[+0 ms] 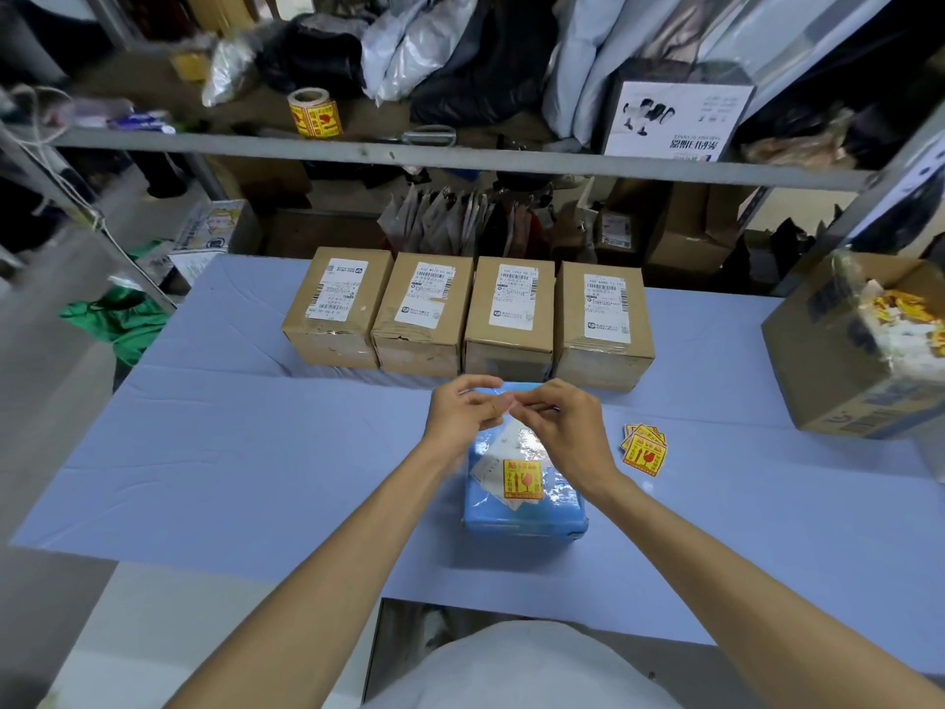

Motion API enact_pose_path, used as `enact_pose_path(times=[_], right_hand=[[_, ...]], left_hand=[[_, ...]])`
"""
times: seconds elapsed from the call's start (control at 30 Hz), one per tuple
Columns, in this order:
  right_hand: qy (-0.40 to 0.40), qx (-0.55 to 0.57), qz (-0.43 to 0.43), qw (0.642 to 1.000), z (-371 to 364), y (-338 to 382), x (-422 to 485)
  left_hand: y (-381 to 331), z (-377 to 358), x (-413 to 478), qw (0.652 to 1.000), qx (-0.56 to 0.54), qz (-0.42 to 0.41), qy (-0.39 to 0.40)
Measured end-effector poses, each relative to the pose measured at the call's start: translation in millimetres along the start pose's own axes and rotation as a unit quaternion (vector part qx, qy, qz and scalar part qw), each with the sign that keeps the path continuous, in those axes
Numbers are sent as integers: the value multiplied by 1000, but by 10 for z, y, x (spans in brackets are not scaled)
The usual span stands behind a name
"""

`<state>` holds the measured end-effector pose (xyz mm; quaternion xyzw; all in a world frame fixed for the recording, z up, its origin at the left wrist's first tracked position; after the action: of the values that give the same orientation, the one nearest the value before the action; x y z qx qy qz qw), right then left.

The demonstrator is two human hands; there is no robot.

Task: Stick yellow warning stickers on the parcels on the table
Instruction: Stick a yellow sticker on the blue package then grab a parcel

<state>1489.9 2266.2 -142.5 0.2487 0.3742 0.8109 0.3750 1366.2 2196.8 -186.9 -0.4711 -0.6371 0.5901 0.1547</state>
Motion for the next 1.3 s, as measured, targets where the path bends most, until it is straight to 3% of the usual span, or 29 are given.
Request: enact_pose_path(times=[0.07,0.13,0.27,0.5,0.7,0.83,1.0,1.2,1.3], right_hand=[[2,-7,0,1000,5,2,8],[-10,1,-3,1000,49,0,17],[-9,19,-16,1000,85,-29,31],[4,-1,-16,1000,145,-53,73],[29,85,4,996,239,-17,103],[75,45,2,996,203,-69,123],[43,87,-8,995,240,-42,143],[22,90,-44,995,294,-138,182],[3,87,-47,995,339,-162,176]], left_hand=[[-41,0,9,999,-36,-1,-12],[-83,-71,24,999,-49,2,23],[-176,-173,19,997,20,-11,80],[-198,-227,37,996,39,-25,74],[-186,-303,41,997,26,0,78],[-138,-342,49,991,58,57,110],[-46,-396,28,980,-23,140,142],[-221,-450,99,992,53,-12,111],[-272,-502,127,988,77,-31,130]])
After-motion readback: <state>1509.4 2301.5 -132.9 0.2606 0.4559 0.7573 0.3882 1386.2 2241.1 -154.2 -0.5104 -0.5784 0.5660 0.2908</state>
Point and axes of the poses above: each hand's wrist, its own x-axis towards the middle knuckle, its own z-axis out of the back of the hand, y = z × x, the point moved 8 cm from there along x, towards the middle knuckle, and after that the axes turned 10 degrees about -x, right-handed, at the moved point
